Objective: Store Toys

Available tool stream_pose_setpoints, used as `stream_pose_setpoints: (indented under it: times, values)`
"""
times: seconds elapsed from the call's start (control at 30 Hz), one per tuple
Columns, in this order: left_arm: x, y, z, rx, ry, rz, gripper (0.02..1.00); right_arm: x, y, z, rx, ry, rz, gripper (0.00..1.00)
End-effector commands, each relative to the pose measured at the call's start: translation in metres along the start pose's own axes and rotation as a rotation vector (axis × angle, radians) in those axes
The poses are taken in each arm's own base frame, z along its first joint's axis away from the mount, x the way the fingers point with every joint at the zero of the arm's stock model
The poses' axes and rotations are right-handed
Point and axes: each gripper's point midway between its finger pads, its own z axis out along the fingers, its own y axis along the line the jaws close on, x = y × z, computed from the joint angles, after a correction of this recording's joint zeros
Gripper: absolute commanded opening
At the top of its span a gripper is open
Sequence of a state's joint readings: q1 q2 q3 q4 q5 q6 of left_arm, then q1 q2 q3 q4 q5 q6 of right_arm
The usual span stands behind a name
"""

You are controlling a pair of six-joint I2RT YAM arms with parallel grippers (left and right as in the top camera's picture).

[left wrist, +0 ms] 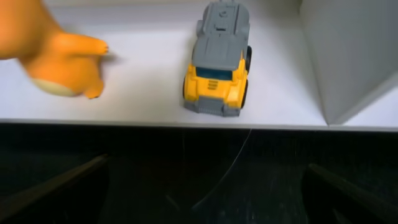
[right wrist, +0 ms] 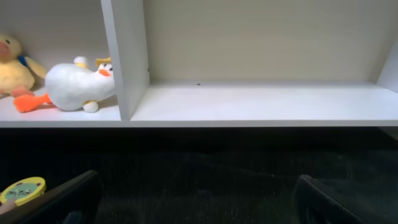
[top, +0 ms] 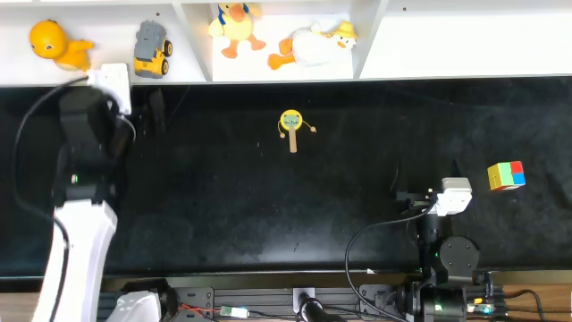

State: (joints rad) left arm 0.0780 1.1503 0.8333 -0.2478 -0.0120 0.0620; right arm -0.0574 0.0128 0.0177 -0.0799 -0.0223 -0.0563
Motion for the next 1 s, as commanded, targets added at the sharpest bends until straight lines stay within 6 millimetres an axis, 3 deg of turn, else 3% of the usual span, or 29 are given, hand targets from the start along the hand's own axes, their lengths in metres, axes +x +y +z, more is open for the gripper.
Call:
stream_pose_setpoints:
  times: [0.03,0.37,0.53,0.8,1.0]
  values:
    - [0.013,0.001,-0.028,-0.02,-0.065,0.021,0.998,0.004,0.0,0.0,-0.001,0.001,-0.003,0.996]
    - [0.018,-0.01,-0.082,0.031,-0.362,0.015,0.998,0.004,0.0,0.0,-0.001,0.001,-0.003,0.996]
    - [0.024,-0.019,-0.091,0.074,-0.403,0.026,0.998,0.004,0.0,0.0,-0.001,0.001,-0.003,0.996]
    - [0.011,-0.036,-0.111,0.127,-0.523,0.049,0.998,0.004,0.0,0.0,-0.001,0.001,-0.003,0.996]
    - [0.011,-0.041,-0.115,0.139,-0.615,0.052,0.998,0.004,0.0,0.0,-0.001,0.001,-0.003,0.993]
